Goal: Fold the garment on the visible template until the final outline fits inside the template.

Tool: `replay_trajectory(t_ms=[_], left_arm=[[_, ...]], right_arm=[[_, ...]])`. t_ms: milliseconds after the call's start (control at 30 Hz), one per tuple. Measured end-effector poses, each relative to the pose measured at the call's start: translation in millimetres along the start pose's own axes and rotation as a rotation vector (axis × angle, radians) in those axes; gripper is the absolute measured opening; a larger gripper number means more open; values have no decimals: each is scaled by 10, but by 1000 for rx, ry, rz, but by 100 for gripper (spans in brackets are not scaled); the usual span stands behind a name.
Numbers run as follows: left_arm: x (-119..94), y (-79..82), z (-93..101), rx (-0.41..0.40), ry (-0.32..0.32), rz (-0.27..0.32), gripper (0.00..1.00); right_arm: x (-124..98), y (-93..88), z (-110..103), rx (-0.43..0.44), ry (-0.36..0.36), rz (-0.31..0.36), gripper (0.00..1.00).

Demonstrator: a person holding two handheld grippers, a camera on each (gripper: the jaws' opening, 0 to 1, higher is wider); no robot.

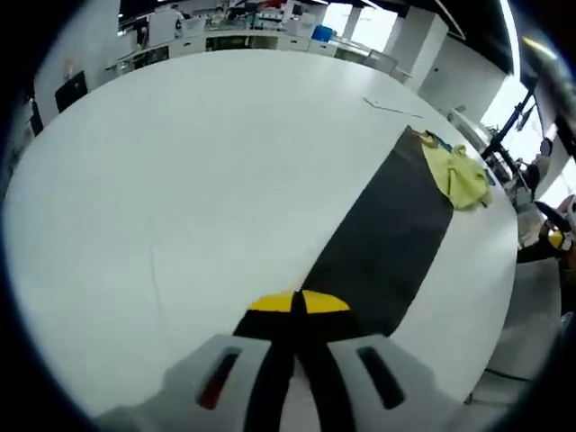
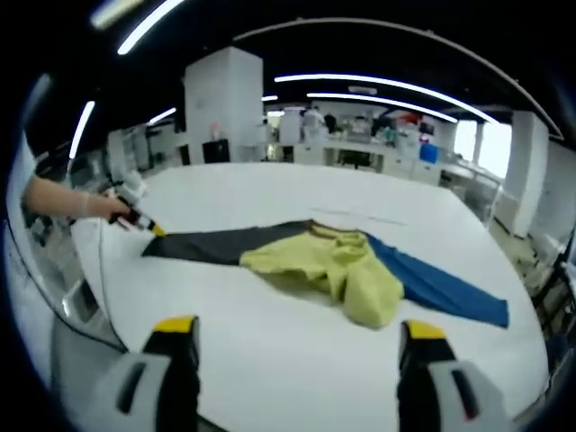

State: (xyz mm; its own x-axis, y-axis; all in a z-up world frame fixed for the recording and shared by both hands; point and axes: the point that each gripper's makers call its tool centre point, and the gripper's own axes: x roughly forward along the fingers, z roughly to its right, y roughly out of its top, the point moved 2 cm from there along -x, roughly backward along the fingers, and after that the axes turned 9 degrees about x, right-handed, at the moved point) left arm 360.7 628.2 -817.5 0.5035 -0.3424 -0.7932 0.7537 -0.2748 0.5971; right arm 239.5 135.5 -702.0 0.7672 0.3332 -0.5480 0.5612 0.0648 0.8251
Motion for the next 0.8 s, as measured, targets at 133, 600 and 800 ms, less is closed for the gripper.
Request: replay_trajectory(t_ms=[133,600,800], left_arm=[[-47,22,83,26,-20,16,0],[-223,-154,141,98,27,-16,2],[-239,-300,0,84,90,-36,26]], right_arm=[[-23,7,-1,-1,-2,8,92],[-134,-61,-33,4,-5,30,92],[-187,-122,-30,10,-11,26,91]])
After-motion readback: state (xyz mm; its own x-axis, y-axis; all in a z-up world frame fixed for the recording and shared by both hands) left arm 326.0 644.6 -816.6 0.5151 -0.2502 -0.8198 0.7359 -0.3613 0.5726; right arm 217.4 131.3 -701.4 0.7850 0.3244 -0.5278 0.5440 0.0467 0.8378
